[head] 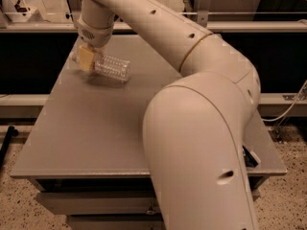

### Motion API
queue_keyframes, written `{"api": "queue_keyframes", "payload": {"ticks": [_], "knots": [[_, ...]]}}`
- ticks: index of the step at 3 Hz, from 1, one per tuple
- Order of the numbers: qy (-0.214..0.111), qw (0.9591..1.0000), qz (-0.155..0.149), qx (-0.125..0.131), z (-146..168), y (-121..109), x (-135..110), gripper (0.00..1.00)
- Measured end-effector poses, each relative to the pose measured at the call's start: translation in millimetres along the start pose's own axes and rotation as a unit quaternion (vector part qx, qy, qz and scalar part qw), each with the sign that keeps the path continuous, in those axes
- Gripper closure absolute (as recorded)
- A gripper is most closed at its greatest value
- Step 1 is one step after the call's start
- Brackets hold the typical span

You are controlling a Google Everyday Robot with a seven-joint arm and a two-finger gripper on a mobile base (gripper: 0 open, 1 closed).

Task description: Place water bottle upright

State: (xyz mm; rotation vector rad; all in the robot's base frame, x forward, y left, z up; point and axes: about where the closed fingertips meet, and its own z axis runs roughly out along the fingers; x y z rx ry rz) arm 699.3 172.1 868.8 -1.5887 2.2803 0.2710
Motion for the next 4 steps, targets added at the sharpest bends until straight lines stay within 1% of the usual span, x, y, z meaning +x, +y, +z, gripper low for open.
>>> {"api": "queue_keyframes", "payload": {"ticks": [1,2,3,4], "knots": [[-0.11,0.9933,-0.021,-0.031,-41,1,-21,0.95],[-0.229,0.9713,-0.043,-0.047,-90,-5,-32,1.0],[-0.315,0.9463,-0.058,-0.043,-130,-15,-28,1.0],[-0.36,0.9297,-0.073,-0.031,-145,-25,-2,1.0]]}}
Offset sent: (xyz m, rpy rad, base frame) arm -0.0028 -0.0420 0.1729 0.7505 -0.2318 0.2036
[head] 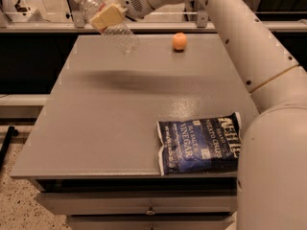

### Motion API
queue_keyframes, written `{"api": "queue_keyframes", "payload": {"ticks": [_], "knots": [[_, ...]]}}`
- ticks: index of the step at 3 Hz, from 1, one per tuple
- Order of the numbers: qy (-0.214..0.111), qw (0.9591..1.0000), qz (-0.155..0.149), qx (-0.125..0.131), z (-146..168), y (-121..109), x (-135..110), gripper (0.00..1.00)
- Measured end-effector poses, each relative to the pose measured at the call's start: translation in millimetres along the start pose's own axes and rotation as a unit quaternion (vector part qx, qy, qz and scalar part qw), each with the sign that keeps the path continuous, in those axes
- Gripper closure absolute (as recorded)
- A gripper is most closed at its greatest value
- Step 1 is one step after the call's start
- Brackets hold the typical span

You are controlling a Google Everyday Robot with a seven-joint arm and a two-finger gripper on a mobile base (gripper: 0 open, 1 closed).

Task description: Place water bottle upright

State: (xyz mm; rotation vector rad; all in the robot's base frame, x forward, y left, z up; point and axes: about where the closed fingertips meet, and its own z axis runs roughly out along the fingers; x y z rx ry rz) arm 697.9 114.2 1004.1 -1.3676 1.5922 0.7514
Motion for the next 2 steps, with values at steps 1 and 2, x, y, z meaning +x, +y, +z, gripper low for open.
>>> {"api": "queue_keyframes", "payload": {"ticks": [1,2], "knots": [[-0.047,0.9988,-0.004,-0.012,-25,-3,33,1.0],[-0.057,0.9983,-0.009,-0.009,-35,-5,40,1.0]]}}
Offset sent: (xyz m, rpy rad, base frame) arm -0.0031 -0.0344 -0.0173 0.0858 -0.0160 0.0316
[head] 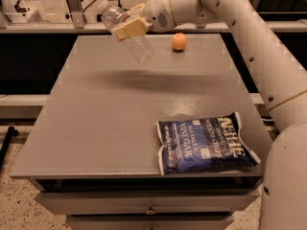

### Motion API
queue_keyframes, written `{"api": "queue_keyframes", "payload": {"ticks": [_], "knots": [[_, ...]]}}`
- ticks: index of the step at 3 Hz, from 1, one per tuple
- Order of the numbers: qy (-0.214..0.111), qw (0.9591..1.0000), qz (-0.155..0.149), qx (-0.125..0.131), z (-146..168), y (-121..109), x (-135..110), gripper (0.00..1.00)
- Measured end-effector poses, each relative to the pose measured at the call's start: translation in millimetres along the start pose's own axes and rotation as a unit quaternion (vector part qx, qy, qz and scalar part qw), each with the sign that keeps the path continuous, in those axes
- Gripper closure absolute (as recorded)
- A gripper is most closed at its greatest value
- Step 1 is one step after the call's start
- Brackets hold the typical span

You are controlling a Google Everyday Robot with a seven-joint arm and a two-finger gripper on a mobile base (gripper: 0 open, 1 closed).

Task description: Place water bottle upright

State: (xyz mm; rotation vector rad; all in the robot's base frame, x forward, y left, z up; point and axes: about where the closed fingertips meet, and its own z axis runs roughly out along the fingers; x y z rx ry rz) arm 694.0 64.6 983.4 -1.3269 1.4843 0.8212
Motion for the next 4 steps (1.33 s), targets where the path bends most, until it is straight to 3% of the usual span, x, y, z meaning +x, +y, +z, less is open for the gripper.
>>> {"api": "queue_keyframes", "payload": {"ticks": [1,3,4], "knots": [[-0.032,0.9994,0.012,0.0,3,11,1,1.0],[-0.088,0.9953,0.02,0.036,-57,11,21,1.0],[-0.138,0.9887,0.03,0.05,-81,8,33,1.0]]}}
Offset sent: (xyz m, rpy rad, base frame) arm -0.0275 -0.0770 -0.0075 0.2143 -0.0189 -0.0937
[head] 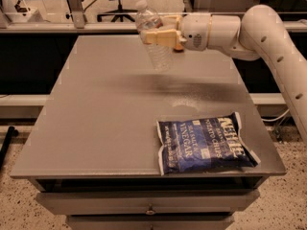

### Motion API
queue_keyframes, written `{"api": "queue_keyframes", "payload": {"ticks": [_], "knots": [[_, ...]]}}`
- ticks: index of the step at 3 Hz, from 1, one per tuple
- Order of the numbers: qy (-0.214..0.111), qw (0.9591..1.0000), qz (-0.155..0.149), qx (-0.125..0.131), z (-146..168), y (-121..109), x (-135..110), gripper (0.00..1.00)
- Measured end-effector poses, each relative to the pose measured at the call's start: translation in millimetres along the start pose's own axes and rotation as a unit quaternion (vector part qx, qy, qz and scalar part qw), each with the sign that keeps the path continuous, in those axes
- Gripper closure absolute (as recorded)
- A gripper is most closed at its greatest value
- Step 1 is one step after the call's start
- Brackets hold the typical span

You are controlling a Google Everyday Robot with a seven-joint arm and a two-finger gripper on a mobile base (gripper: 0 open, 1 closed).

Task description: Place water bottle upright

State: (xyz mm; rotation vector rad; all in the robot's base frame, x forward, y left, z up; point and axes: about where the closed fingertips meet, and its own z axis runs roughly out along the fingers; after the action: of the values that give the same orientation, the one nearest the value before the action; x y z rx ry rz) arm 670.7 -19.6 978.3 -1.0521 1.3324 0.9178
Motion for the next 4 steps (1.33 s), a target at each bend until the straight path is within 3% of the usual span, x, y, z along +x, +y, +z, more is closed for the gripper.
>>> {"api": "queue_keyframes", "payload": {"ticks": [1,3,4], "knots": [[-0.045,0.999,0.001,-0.007,-12,-5,5,1.0],[-0.104,0.9941,0.012,-0.029,-33,-6,22,1.0],[-0.132,0.9902,0.02,-0.041,-41,-4,30,0.84]]}}
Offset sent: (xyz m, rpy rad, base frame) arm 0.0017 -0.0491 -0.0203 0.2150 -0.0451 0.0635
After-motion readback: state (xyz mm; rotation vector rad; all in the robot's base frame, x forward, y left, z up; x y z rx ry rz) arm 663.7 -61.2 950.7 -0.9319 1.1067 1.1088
